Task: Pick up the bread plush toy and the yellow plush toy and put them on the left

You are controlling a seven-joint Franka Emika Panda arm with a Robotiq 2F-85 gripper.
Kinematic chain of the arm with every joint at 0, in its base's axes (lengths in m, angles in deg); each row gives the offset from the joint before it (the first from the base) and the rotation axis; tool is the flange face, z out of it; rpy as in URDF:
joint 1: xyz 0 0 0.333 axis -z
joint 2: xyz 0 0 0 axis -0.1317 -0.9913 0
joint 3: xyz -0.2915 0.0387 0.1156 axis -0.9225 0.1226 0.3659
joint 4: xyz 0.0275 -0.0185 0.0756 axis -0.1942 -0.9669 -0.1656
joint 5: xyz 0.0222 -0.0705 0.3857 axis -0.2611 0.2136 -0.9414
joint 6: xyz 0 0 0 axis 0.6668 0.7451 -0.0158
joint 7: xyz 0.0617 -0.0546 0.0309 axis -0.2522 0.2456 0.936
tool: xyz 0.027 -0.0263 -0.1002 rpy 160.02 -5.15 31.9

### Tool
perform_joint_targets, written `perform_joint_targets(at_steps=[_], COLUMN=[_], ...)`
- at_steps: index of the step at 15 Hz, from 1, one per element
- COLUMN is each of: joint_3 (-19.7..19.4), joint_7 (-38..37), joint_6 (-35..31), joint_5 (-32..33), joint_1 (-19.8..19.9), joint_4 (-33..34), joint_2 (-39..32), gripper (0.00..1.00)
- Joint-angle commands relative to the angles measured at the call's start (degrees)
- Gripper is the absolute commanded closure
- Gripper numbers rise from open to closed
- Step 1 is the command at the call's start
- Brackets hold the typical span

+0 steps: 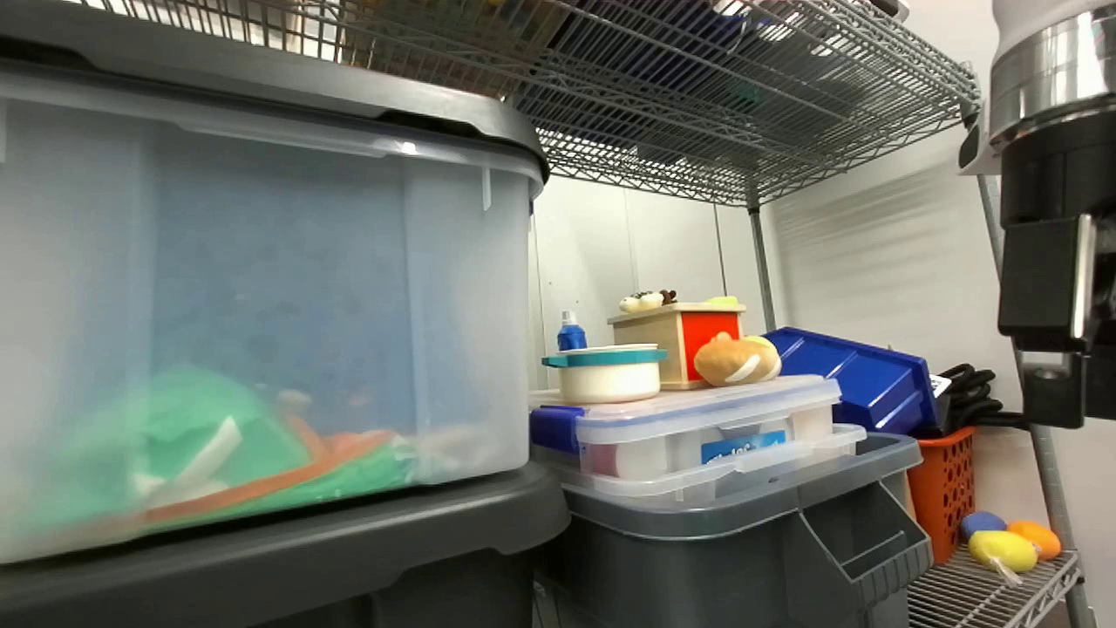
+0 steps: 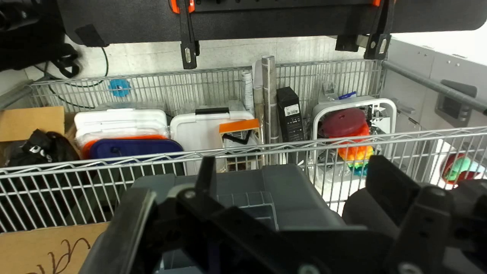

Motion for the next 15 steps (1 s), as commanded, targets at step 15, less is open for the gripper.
perform_joint_targets(at_steps=[15], joint_3=[0.7], joint_7=[0.3], joint_6=[0.2], joint_5=[-0.5], joint_1=[0.9], joint_4=[0.5], joint_2=[-0.2], gripper=[0.0])
